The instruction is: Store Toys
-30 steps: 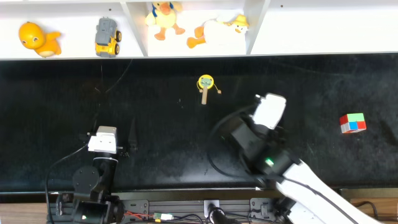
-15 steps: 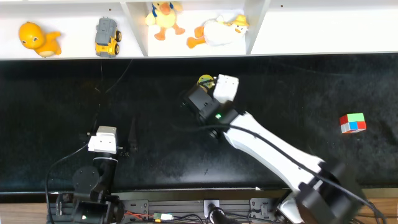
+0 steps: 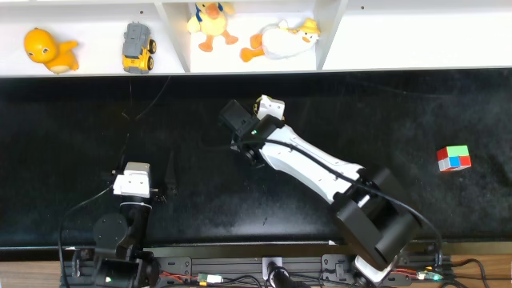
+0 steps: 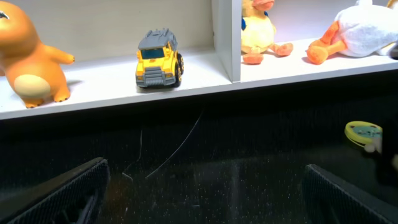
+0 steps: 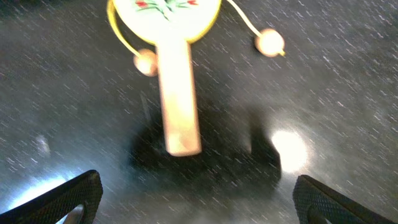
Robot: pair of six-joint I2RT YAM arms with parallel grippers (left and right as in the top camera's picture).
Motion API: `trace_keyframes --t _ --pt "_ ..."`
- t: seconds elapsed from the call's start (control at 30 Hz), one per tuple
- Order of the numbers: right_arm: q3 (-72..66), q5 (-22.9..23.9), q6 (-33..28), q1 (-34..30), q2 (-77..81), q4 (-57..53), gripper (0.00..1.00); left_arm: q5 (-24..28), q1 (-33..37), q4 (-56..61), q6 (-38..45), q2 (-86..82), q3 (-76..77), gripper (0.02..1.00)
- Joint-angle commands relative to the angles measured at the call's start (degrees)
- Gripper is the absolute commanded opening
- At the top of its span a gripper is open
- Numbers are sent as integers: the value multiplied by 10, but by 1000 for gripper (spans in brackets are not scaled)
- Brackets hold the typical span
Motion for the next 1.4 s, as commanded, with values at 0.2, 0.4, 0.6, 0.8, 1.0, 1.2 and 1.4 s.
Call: trace_keyframes --t 0.2,0.4,0.6,0.8,1.0,1.2,1.4 --pt "22 36 4 -4 17 14 996 5 2 2 11 -6 -3 998" --pt "22 43 3 -20 18 22 993 5 2 2 11 -6 -3 998" --pt "22 38 3 -35 34 27 996 5 2 2 11 -6 -3 998" --pt "22 30 3 -35 53 40 996 5 2 2 11 -6 -3 998" --pt "22 29 3 -35 53 44 253 5 2 2 11 -6 -3 998" --pt "21 21 0 -35 50 43 45 5 2 2 11 -6 -3 998" --pt "17 30 -34 -36 -4 23 45 5 2 2 11 -6 -3 998"
